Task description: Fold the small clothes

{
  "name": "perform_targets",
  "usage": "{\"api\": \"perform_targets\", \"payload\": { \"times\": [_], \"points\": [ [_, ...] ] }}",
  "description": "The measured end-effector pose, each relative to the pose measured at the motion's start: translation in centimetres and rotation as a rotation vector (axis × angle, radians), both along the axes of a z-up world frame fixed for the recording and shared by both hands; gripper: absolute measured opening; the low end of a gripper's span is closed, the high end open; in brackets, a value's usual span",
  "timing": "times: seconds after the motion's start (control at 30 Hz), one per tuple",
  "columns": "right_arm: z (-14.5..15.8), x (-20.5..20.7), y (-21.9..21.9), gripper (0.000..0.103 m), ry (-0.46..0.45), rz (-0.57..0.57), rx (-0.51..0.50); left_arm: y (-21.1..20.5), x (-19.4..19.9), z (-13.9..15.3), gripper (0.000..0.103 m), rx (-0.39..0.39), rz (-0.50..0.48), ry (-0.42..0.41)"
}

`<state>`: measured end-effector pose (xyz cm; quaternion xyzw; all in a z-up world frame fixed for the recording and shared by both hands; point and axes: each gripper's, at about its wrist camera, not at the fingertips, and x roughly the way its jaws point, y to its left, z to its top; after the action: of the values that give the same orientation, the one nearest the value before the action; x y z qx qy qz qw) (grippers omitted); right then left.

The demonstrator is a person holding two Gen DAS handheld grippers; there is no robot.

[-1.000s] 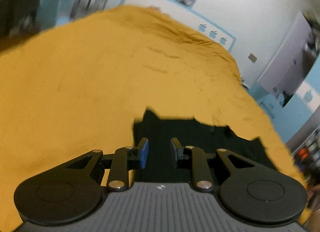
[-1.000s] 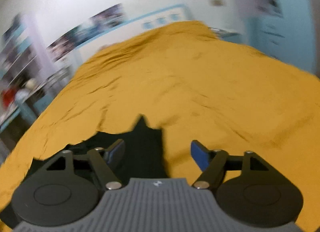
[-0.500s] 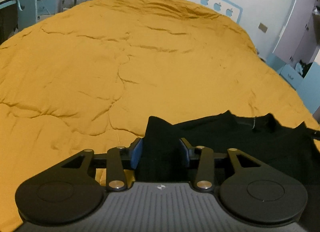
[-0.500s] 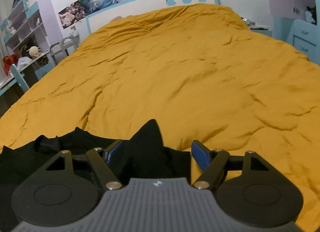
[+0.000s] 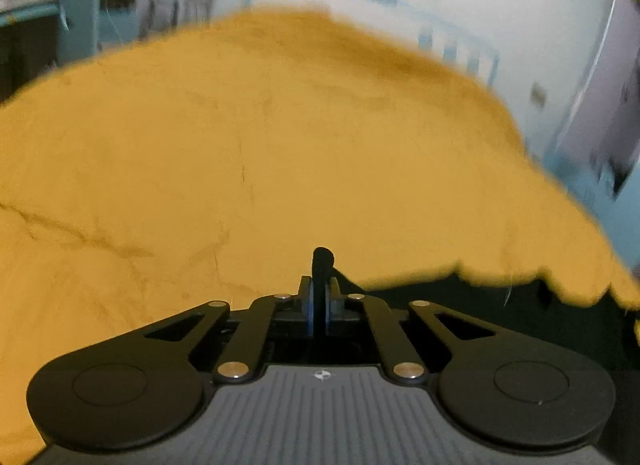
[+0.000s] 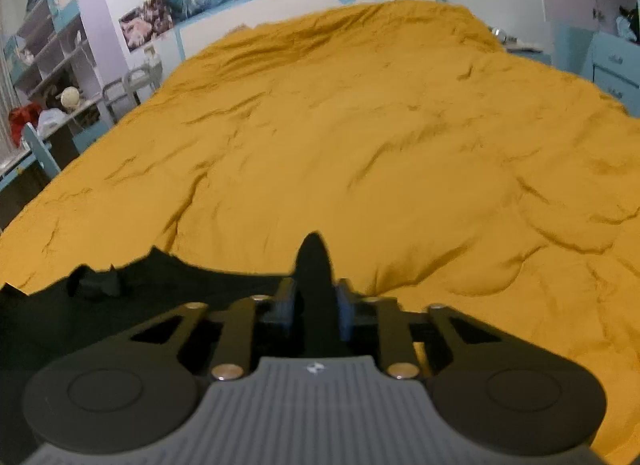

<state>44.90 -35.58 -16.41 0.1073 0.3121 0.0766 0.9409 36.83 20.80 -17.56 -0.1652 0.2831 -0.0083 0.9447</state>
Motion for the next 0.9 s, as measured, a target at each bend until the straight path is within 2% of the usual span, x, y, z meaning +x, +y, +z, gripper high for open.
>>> {"api": "perform_targets", "payload": {
  "times": [0.03, 0.07, 0.23, 0.3, 0.4, 0.5, 0.53, 0.6, 0.67, 0.73, 0.77, 0.83, 0.9],
  "points": [
    [0.4, -0.3, -0.2, 0.009, -0.029, -0.009, 0.012, 0.2, -0.5, 0.4, 0.005, -0.013, 0.013, -0.046],
    [0.5, -0.6, -0.4, 0.009, -0.047, -0.016, 0.023, 0.3, -0.5, 0.4, 0.005, -0.014, 0.027, -0.054],
    [-1.9, 0.8, -0.5, 0.009, 0.049, -0.072, 0.011, 0.8, 1.8, -3.6, 0.005, -0.025, 0.067, 0.130],
    [-2.7, 1.1, -0.4, 0.010, 0.067, -0.080, 0.008, 0.9, 2.1, -4.7, 0.006, -0.037, 0.064, 0.150],
    [-2.7, 1.1, -0.3, 0.010, 0.062, -0.089, -0.003, 1.3, 2.2, -4.5, 0.010, -0.046, 0.064, 0.155],
    [-2.1, 0.9, 0.1, 0.020, 0.050, -0.112, -0.027, 1.8, 1.7, -3.0, 0.020, -0.051, 0.074, 0.153],
    [-1.4, 0.4, 0.3, 0.030, 0.036, -0.136, -0.040, 1.9, 1.2, -2.1, 0.021, -0.053, 0.087, 0.151],
    [0.7, -1.2, 0.4, 0.038, 0.007, -0.164, -0.034, 1.2, -0.4, -0.4, 0.021, -0.039, 0.087, 0.126],
    [2.6, -3.2, 1.1, 0.037, -0.018, -0.124, 0.009, 0.2, -2.4, 2.1, 0.023, -0.020, 0.047, 0.091],
    [4.6, -6.0, 2.2, 0.038, -0.021, -0.066, 0.081, -1.2, -5.2, 3.9, 0.030, -0.033, -0.010, 0.074],
    [5.4, -7.5, 3.0, 0.039, -0.024, -0.027, 0.116, -2.3, -6.8, 4.6, 0.034, -0.047, -0.039, 0.079],
    [6.3, -10.6, 5.1, 0.047, -0.025, 0.038, 0.154, -4.5, -10.0, 5.3, 0.040, -0.090, -0.078, 0.081],
    [6.2, -13.9, 7.6, 0.049, -0.022, 0.107, 0.201, -6.9, -12.9, 5.2, 0.044, -0.161, -0.127, 0.078]
  ]
}}
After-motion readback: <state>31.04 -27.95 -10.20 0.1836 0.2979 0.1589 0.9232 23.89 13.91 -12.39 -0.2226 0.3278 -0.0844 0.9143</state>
